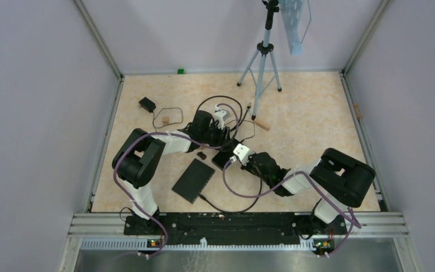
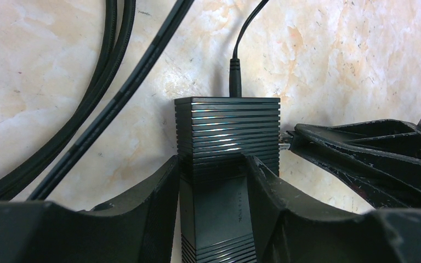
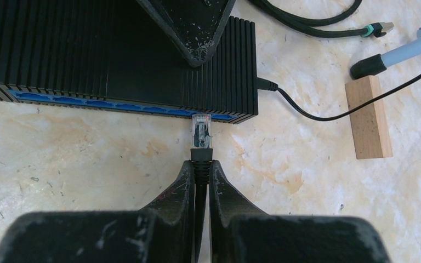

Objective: Insert the plug into the switch port
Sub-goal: Insert the connector into the switch port.

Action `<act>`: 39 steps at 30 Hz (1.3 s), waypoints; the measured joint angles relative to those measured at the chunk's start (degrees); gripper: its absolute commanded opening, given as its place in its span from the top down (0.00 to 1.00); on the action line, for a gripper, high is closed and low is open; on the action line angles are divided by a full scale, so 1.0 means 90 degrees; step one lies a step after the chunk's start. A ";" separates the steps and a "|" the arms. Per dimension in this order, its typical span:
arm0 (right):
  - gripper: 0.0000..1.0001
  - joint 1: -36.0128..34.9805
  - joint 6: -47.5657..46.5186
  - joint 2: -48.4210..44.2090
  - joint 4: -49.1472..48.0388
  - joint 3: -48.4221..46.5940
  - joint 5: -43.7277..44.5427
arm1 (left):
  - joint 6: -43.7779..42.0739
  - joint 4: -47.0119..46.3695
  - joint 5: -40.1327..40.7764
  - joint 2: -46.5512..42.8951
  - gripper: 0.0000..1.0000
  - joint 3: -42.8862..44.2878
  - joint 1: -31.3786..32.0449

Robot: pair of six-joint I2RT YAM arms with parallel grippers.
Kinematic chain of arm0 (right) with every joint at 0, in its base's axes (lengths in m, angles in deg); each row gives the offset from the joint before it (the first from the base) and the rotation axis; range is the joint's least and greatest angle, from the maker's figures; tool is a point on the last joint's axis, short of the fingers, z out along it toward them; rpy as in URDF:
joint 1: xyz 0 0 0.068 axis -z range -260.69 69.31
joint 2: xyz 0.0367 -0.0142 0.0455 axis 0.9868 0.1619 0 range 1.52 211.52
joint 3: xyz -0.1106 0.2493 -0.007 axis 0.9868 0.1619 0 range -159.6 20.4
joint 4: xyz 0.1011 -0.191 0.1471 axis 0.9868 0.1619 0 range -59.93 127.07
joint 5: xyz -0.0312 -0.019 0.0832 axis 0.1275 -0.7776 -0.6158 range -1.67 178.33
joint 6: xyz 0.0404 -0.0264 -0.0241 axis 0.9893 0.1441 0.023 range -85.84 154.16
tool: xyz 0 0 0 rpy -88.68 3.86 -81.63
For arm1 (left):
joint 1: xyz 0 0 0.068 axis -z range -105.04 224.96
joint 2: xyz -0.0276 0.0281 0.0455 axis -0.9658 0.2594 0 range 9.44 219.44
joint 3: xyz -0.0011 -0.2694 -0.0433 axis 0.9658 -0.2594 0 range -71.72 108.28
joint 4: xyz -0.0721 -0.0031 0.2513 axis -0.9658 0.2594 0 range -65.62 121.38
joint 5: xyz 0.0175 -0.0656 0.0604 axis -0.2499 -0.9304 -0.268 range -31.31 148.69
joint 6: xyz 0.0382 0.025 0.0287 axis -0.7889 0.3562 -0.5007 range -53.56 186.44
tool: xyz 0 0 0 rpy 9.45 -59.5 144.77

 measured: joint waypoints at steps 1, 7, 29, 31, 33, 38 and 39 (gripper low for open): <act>1.00 0.0007 0.0039 0.0002 -0.0015 0.0002 -0.0019 | 0.0000 0.0000 0.0000 0.0000 0.49 0.0000 0.0000; 1.00 0.0046 0.0168 0.0007 -0.0148 0.0061 -0.0199 | -0.0015 -0.0010 0.0005 0.0000 0.49 0.0000 0.0000; 1.00 0.0107 0.0328 0.0141 -0.0814 0.0335 -0.0389 | 0.0051 -0.0015 0.0036 0.0000 0.47 -0.0002 0.0000; 1.00 0.0102 0.0432 0.0138 -0.0797 0.0333 -0.0338 | 0.0141 -0.0027 0.0053 0.0000 0.47 -0.0017 0.0000; 1.00 0.0102 0.0527 0.0129 -0.0794 0.0340 -0.0321 | 0.0231 -0.0061 0.0056 -0.0002 0.46 -0.0039 -0.0017; 1.00 0.0083 0.0709 -0.0073 -0.0831 0.0529 -0.0355 | 0.0413 -0.0024 -0.0024 -0.0002 0.45 -0.0049 -0.0022; 1.00 0.0075 0.0731 -0.0104 -0.0835 0.0563 -0.0372 | 0.0437 0.0000 -0.0058 -0.0002 0.45 -0.0049 -0.0019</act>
